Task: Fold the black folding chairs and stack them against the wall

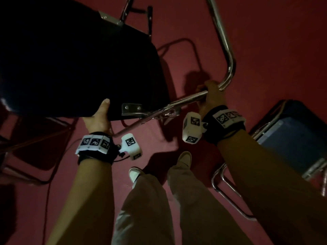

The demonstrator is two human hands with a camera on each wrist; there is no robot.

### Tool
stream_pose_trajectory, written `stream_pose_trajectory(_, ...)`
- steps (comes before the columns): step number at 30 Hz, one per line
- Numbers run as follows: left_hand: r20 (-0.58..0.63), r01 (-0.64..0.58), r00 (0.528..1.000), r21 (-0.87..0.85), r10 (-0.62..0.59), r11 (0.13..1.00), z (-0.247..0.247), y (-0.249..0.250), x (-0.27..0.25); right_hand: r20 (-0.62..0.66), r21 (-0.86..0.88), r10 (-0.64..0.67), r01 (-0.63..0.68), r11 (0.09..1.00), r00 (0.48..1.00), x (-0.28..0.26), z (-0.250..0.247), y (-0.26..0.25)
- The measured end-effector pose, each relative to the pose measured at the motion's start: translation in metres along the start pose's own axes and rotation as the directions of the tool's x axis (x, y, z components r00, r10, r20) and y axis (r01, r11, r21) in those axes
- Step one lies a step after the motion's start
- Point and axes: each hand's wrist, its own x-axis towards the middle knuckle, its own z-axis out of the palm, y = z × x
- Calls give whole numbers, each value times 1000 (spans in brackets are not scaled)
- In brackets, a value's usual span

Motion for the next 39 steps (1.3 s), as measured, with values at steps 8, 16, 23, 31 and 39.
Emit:
stream_pose_trajectory(8, 18, -143, 989, 354, 146, 924, 28, 34, -41, 157, -4, -60, 61, 998, 986, -52, 4, -36)
stream_pose_trajectory(16, 114, -292, 955, 218, 273, 931, 45, 52, -40, 253, -81, 162, -146, 986, 954, -78, -41, -64)
stream_pose_trajectory(23, 230, -375, 923, 367, 307, 851, 55, 66, -34, 198, -58, 86, -76, 995, 976, -88, -49, -80)
stream_pose_trajectory(31, 266, -391, 916, 422, 301, 818, 51, 74, -27, 61, -155, 28, -19, 988, 998, -58, -59, -89)
stream_pose_trajectory(39, 293, -415, 904, 421, 312, 807, 43, 86, -26, 268, -275, -59, 135, 952, 962, -62, -35, -92)
